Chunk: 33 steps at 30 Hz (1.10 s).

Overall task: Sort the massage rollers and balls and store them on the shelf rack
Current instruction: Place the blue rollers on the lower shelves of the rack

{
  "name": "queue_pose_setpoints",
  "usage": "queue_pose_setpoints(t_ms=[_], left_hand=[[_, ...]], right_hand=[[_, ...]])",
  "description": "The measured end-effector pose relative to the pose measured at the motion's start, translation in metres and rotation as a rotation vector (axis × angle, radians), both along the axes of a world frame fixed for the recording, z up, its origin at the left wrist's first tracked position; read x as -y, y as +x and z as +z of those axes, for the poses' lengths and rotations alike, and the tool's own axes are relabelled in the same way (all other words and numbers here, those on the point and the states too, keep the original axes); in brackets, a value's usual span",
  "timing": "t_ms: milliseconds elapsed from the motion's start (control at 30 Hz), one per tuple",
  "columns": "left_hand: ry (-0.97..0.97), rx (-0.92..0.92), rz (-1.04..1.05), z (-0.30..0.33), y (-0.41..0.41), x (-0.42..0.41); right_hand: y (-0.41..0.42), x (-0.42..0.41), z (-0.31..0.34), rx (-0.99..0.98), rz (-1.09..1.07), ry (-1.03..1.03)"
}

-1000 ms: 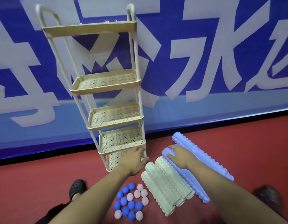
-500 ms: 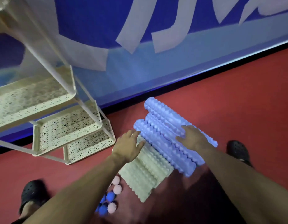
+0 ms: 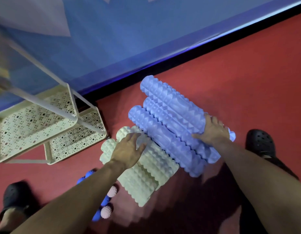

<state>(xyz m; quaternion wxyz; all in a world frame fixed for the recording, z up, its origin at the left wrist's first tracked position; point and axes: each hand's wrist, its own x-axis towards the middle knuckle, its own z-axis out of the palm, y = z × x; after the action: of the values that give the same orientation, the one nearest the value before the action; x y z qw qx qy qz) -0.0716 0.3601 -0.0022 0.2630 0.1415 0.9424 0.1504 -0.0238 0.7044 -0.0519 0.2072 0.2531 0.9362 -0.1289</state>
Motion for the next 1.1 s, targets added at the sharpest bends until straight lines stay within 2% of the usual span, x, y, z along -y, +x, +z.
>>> queue_pose_setpoints(t_ms=[300, 433, 500, 667, 800, 900, 967, 1100], left_hand=[[0.017, 0.048, 0.041, 0.017, 0.010, 0.017], [0.072, 0.060, 0.090, 0.044, 0.021, 0.021], [0.101, 0.060, 0.100, 0.060, 0.027, 0.025], [0.205, 0.053, 0.166, 0.108, 0.039, 0.048], [0.475, 0.214, 0.327, 0.156, 0.047, 0.073], [0.718, 0.345, 0.409, 0.201, 0.063, 0.105], [0.797, 0.375, 0.448, 0.226, 0.074, 0.133], [0.799, 0.367, 0.349, 0.274, 0.101, 0.189]], right_hand=[[0.022, 0.023, 0.006, -0.109, -0.035, 0.062], [0.032, 0.055, 0.038, -0.132, -0.191, -0.017], [0.035, 0.077, 0.058, -0.159, -0.281, -0.170], [0.047, 0.162, 0.125, -0.412, -0.513, -0.845], [0.066, 0.241, 0.176, -0.518, -0.493, -1.334], [0.076, 0.291, 0.210, -0.438, -0.430, -1.652], [0.083, 0.316, 0.231, -0.332, -0.386, -1.759], [0.104, 0.354, 0.270, -0.151, -0.233, -1.758]])
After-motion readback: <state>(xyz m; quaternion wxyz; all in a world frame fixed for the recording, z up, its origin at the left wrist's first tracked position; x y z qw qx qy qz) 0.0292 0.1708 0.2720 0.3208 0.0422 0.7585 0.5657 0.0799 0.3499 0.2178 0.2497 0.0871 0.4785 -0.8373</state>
